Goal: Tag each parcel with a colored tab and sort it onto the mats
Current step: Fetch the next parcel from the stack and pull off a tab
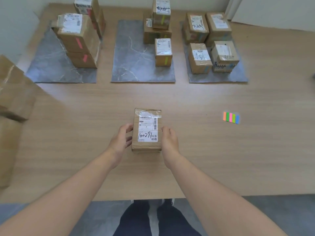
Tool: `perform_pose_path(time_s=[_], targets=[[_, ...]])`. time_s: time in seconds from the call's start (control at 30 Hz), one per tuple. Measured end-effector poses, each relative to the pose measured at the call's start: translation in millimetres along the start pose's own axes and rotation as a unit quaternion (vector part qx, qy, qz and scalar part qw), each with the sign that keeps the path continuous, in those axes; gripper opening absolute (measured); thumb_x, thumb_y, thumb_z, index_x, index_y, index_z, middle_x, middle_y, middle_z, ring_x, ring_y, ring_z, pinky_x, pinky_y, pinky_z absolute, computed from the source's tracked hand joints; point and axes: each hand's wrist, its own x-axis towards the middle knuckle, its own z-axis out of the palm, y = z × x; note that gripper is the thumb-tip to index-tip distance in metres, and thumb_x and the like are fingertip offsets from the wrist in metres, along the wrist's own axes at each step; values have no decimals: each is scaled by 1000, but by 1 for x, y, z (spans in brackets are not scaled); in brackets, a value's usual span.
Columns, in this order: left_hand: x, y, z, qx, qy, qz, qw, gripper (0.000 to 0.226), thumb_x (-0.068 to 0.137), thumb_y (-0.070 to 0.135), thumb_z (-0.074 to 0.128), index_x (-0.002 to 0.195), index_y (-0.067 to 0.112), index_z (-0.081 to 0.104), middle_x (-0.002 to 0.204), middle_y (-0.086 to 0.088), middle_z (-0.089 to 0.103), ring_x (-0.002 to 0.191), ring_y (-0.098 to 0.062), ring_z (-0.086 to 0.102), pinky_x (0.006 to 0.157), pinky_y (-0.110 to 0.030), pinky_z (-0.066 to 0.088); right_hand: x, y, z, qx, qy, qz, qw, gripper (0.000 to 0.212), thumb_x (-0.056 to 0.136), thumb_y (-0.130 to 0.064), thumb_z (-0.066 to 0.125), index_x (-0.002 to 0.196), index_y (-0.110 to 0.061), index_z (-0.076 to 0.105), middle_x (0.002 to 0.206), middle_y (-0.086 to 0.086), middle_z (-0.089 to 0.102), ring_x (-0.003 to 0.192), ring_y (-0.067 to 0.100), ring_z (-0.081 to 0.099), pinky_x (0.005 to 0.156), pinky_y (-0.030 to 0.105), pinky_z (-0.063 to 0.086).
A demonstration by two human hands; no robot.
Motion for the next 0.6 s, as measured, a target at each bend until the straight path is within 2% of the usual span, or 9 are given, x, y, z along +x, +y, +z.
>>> perform_pose_path(time_s=[0.1,0.2,0.27,0.33,0.47,0.53,0.6], targets=[[1,11,3,41,12,23,999,34,104,40,36,123,30,62,131,10,60,124,-21,50,109,-38,40,0,-4,0,10,29,2,1000,18,98,-33,48,97,-19,59,81,-10,54,75,14,48,64,29,37],[1,32,12,81,10,97,992,28,105,33,36,105,36,64,112,21,61,113,-7,52,101,-30,39,6,-14,-8,27,63,-14,998,16,97,-33,51,90,-19,55,76,-9,48,70,16,41,61,29,34],[2,47,24,87,0,136,987,29,105,29,36,113,31,64,115,20,60,108,5,51,94,-17,37,11,-22,-18,39,81,-25,996,19,97,-32,53,96,-15,60,78,-7,52,70,15,45,62,29,37],[4,60,40,88,-17,158,983,33,105,30,37,126,23,62,124,16,59,112,7,50,90,-8,35,17,-27,-32,57,94,-36,993,23,97,-32,54,102,-12,64,82,-6,56,72,13,49,65,28,40],[4,69,88,93,-76,166,979,45,93,46,39,127,29,63,130,18,61,127,0,48,108,-26,33,34,-33,-65,80,122,-65,987,18,95,-31,56,93,-16,66,85,-5,62,80,16,57,75,35,47],[1,69,120,91,-94,155,979,47,89,49,38,125,31,64,128,16,63,126,0,50,109,-30,33,47,-36,-86,84,132,-73,985,15,94,-31,57,86,-22,66,84,-5,65,86,21,62,83,43,53],[0,65,156,93,-103,149,979,50,88,50,37,126,29,63,128,15,64,125,0,51,109,-29,34,60,-40,-111,89,125,-70,986,15,96,-30,56,87,-24,66,87,-6,67,91,22,66,90,46,54]])
